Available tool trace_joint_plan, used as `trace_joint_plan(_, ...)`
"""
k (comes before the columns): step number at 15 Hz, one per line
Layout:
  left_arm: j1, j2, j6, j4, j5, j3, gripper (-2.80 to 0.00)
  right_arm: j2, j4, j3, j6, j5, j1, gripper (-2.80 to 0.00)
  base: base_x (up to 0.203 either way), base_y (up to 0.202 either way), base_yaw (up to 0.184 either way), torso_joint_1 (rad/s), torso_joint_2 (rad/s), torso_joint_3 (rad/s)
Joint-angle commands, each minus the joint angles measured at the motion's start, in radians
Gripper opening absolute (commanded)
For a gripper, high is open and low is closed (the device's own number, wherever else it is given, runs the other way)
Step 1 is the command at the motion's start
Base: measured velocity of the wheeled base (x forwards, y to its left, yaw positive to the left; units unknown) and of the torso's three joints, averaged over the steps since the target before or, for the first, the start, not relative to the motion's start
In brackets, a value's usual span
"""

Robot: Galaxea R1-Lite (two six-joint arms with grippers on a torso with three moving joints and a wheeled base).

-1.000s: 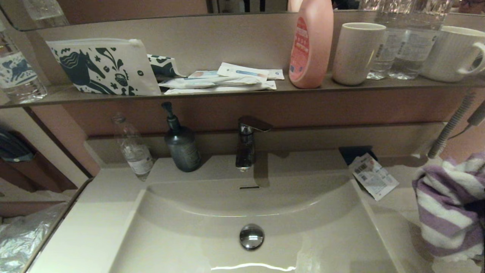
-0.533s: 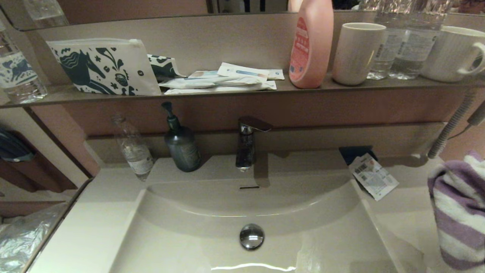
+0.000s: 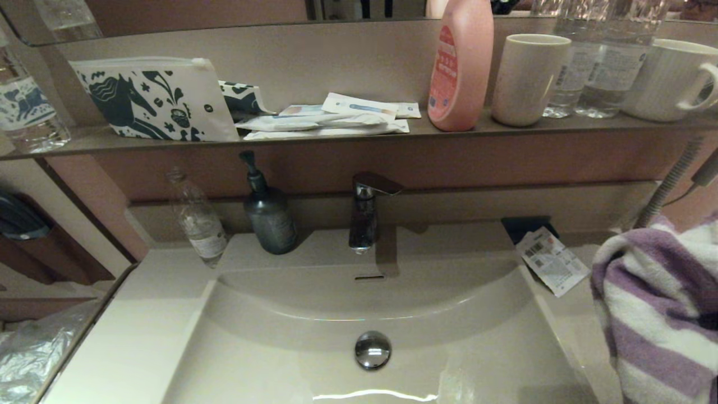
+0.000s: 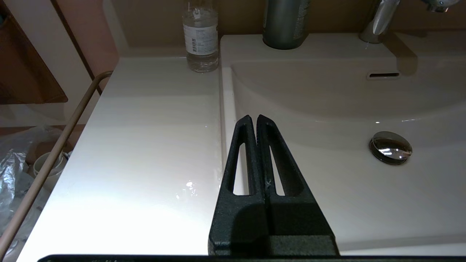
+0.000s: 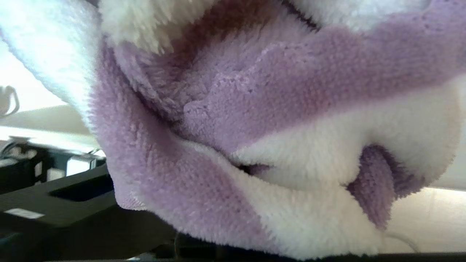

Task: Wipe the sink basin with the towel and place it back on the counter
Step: Wipe the sink

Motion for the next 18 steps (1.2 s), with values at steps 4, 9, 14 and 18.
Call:
trace_joint_plan(4,0.000,0.002,0.000,-0.001,0.000,0.000,-2.80,0.267,-0.035,-0.002,0.325,-0.155,0.326,-2.80,0.000,0.000,0.000,0.000,0.00,0.000)
trace_joint_plan(9,0.000,0.002,0.000,-0.001,0.000,0.000,-2.80,0.507,-0.147,-0.003,0.448,-0.290,0.466,-2.80,0.000,0.000,0.000,0.000,0.00,0.000)
trace_joint_plan(14,0.000,0.002,0.000,-0.001,0.000,0.000,-2.80,0.697,-0.186,-0.007,0.514,-0.357,0.558,-2.80,0.000,0.000,0.000,0.000,0.00,0.000)
trace_joint_plan(18,0.000,0.002,0.000,-0.001,0.000,0.000,-2.80,0.839,-0.244,-0.007,0.569,-0.387,0.613,-2.80,0.000,0.000,0.000,0.000,0.00,0.000)
